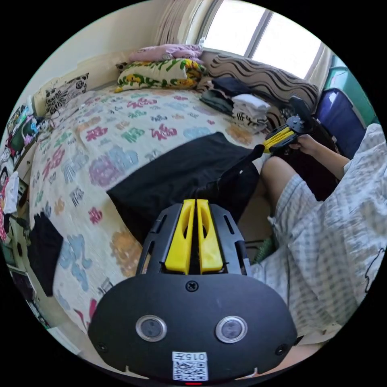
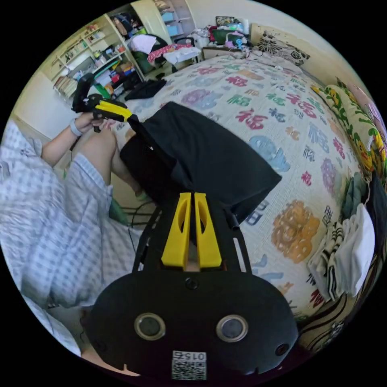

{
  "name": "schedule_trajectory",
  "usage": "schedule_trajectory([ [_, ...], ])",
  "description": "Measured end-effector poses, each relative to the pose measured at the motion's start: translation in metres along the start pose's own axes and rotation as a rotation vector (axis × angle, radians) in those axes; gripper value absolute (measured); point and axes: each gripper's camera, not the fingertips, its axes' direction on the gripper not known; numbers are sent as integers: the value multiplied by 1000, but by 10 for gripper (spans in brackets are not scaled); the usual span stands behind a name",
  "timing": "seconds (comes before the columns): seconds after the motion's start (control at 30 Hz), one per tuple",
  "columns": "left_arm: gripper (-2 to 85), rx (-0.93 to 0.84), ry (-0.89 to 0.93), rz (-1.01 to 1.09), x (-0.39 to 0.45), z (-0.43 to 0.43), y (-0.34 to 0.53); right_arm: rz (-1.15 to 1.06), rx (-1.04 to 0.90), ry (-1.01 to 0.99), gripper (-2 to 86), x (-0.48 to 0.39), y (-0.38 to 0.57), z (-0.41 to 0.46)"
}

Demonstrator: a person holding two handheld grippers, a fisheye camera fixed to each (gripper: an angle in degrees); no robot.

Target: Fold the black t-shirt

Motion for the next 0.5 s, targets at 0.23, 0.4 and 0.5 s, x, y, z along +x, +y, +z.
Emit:
schedule_trajectory([
  [0.23, 0, -175, -67, 42, 52, 28, 35, 42, -126, 17, -6, -39, 66, 71],
  [0.4, 0, -255, -123, 81, 66, 46, 44, 39, -149, 29, -5, -44, 82, 93],
  [0.5, 4, -301, -117, 64, 64, 57, 47, 0, -201, 78, -2, -48, 84, 107],
])
